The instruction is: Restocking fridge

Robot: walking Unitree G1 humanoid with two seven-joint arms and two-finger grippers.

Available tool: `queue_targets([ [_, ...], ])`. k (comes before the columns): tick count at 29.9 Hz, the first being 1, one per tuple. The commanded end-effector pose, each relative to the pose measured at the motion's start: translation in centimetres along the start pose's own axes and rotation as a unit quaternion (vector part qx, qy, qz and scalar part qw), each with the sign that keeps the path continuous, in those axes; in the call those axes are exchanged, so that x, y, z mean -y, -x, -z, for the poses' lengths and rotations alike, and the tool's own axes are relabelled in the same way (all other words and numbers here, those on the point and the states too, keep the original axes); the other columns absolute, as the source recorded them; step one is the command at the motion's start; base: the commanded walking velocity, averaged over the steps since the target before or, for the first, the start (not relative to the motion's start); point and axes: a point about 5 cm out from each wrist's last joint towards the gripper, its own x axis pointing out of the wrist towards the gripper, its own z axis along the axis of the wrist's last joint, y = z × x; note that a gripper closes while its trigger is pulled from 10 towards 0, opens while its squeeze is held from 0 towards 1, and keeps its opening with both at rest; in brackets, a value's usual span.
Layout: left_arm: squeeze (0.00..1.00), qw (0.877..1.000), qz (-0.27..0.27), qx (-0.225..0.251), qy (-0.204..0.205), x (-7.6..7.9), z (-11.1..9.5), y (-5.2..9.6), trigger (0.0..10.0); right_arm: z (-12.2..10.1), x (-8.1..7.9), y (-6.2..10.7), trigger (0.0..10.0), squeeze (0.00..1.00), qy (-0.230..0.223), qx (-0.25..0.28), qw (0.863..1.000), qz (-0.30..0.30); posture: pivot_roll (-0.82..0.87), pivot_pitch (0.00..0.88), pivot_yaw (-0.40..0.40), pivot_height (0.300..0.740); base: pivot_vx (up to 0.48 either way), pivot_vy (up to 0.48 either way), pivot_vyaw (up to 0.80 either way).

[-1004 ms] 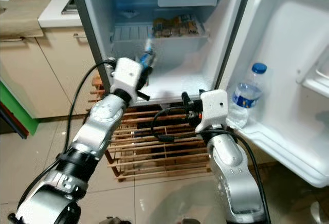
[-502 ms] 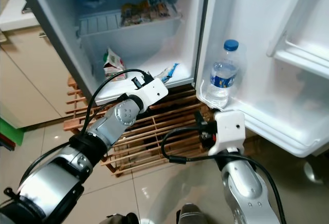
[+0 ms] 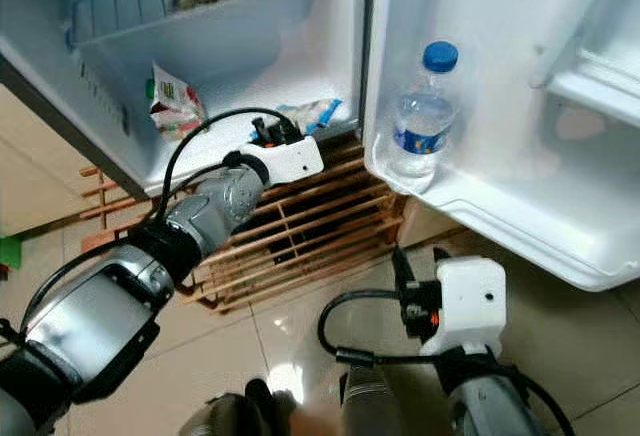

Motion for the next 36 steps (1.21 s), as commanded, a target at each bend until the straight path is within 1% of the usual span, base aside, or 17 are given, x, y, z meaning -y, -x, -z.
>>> queue_targets([
  [1,0.0,1.0,-0.012,-0.02,-0.012,-0.4,0.6,-0.1,10.0,-0.2,-0.2,0.5,10.0,0.15,-0.005,-0.005,1.0,-0.002,-0.55,0.366,0.118,0.74,0.0,0.0,0.0],
  [3,0.0,0.998,-0.025,-0.053,-0.004,-0.9,1.4,-0.1,10.0,-0.2,-0.4,0.9,10.0,0.15,-0.006,-0.013,1.0,-0.004,-0.55,0.381,0.109,0.74,0.0,0.0,0.0],
  [4,0.0,0.998,-0.025,-0.053,-0.004,-0.9,1.4,-0.1,10.0,-0.2,-0.4,0.9,10.0,0.15,-0.006,-0.013,1.0,-0.004,-0.55,0.381,0.109,0.74,0.0,0.0,0.0],
  [6,0.0,0.996,-0.039,-0.077,0.02,-1.3,1.7,-0.2,10.0,-0.2,-0.5,1.1,10.0,0.15,-0.006,-0.019,1.0,-0.007,-0.56,0.391,0.096,0.74,0.0,0.0,0.0],
  [10,0.0,0.994,-0.049,-0.089,0.039,-1.5,1.5,-0.3,10.0,-0.2,-0.5,1.3,10.0,0.15,-0.005,-0.023,1.0,-0.009,-0.57,0.397,0.088,0.74,0.0,0.0,0.0],
  [11,0.0,0.992,-0.056,-0.094,0.055,-1.7,1.4,-0.3,10.0,-0.2,-0.6,1.3,10.0,0.15,-0.004,-0.025,1.0,-0.01,-0.57,0.401,0.085,0.74,0.0,0.0,0.0],
  [12,0.16,0.99,-0.068,-0.099,0.07,-2.1,1.3,-0.4,10.0,-0.3,-0.6,1.4,10.0,0.15,-0.004,-0.027,1.0,-0.011,-0.58,0.403,0.081,0.74,0.0,0.0,0.0],
  [14,0.16,0.988,-0.081,-0.104,0.08,-2.5,1.3,-0.5,10.0,-0.3,-0.6,1.4,10.0,0.15,-0.003,-0.028,1.0,-0.011,-0.58,0.403,0.081,0.74,0.0,0.0,0.0],
  [15,0.74,0.985,-0.098,-0.111,0.088,-3.2,1.5,-0.5,10.0,-0.3,-0.6,1.5,10.0,0.14,-0.003,-0.03,0.999,-0.012,-0.58,0.403,0.081,0.74,0.0,0.0,0.0],
  [16,1.0,0.982,-0.116,-0.117,0.092,-3.9,1.7,-0.6,10.0,-0.2,-0.6,1.5,10.0,0.15,-0.003,-0.031,0.999,-0.012,-0.58,0.403,0.081,0.74,0.0,0.0,0.0],
  [22,1.0,0.967,-0.188,-0.136,0.109,-6.7,2.7,-0.5,10.0,-0.2,-0.8,1.3,10.0,0.15,-0.001,-0.034,0.999,-0.015,-0.57,0.399,0.074,0.74,0.0,0.0,0.0],
  [27,1.0,0.963,-0.199,-0.135,0.118,-7.4,2.7,-0.5,10.0,-0.2,-0.7,1.0,10.0,0.15,0.001,-0.035,0.999,-0.015,-0.57,0.393,0.073,0.74,0.0,0.0,0.0],
  [31,1.0,0.958,-0.204,-0.128,0.156,-7.6,2.2,-0.7,10.0,-0.2,-0.8,0.9,10.0,0.15,0.004,-0.035,0.999,-0.016,-0.57,0.388,0.075,0.74,0.0,0.0,0.0],
  [32,1.0,0.951,-0.189,-0.117,0.217,-7.4,1.5,-0.9,10.0,-0.2,-0.8,0.8,10.0,0.15,0.006,-0.035,0.999,-0.016,-0.56,0.383,0.077,0.74,0.0,0.0,0.0],
  [33,1.0,0.951,-0.189,-0.117,0.217,-7.4,1.5,-0.9,10.0,-0.2,-0.8,0.8,10.0,0.15,0.006,-0.035,0.999,-0.016,-0.56,0.383,0.077,0.74,0.0,0.0,0.0],
  [34,1.0,0.935,-0.164,-0.108,0.294,-6.9,0.6,-1.1,10.0,-0.1,-0.8,0.8,10.0,0.15,0.007,-0.034,0.999,-0.016,-0.56,0.381,0.077,0.74,0.0,0.0,0.0],
  [36,1.0,0.898,-0.113,-0.106,0.411,-5.6,-0.4,-1.4,10.0,-0.1,-0.8,0.6,10.0,0.15,0.009,-0.035,0.999,-0.016,-0.55,0.377,0.079,0.74,0.0,0.0,0.0],
])
